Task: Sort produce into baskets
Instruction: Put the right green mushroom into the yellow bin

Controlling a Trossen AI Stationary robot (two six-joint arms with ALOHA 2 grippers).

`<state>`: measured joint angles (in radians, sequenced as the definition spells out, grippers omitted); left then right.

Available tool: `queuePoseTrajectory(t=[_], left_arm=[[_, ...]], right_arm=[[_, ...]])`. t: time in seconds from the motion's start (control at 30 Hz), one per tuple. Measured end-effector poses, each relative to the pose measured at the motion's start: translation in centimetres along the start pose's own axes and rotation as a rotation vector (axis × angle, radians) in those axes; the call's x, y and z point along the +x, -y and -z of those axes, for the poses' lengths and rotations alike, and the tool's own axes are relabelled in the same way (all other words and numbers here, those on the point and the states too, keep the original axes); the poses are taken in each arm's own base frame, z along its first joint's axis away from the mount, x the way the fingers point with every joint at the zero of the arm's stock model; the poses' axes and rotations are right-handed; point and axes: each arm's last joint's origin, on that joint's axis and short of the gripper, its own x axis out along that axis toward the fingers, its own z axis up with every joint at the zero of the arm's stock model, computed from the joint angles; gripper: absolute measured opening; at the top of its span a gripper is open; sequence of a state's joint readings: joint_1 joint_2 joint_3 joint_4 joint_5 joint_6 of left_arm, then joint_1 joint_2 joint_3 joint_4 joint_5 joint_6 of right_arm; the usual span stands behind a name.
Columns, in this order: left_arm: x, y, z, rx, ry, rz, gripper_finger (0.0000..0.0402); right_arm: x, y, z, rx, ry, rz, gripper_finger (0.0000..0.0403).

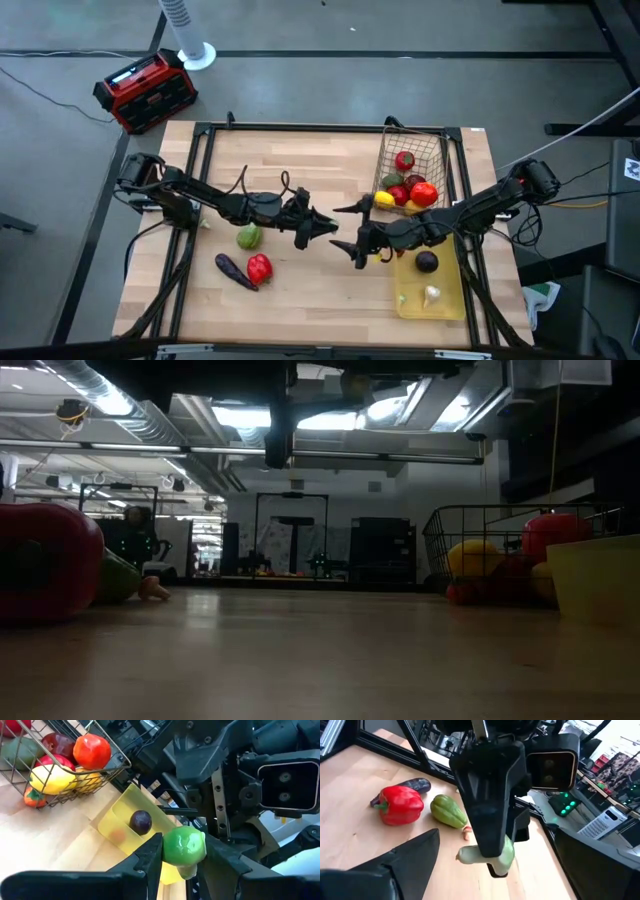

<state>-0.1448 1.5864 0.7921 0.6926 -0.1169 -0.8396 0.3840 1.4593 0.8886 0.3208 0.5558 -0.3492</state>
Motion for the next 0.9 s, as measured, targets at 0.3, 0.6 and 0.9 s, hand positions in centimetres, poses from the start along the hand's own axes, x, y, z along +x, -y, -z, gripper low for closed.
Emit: queuePoseTrajectory(t=[0.3,0.6,0.9], left_arm=[[0.0,0.0,0.0,-0.007,0.0,0.0,0.0119],[0.0,0.0,0.0,-0.009,0.0,0.0,0.0119],[0.0,0.0,0.0,-0.01,0.001,-0.001,0.0119]], right_arm=[[-0.02,-0.11,0.0,-0.002,0.006,-0.026,0.0326],[-0.02,-0.19,0.22,-0.016,-0.014,-0.033,0.0227],[0.2,0.22,0.45,-0.015,-0.029,-0.024,0.0184]])
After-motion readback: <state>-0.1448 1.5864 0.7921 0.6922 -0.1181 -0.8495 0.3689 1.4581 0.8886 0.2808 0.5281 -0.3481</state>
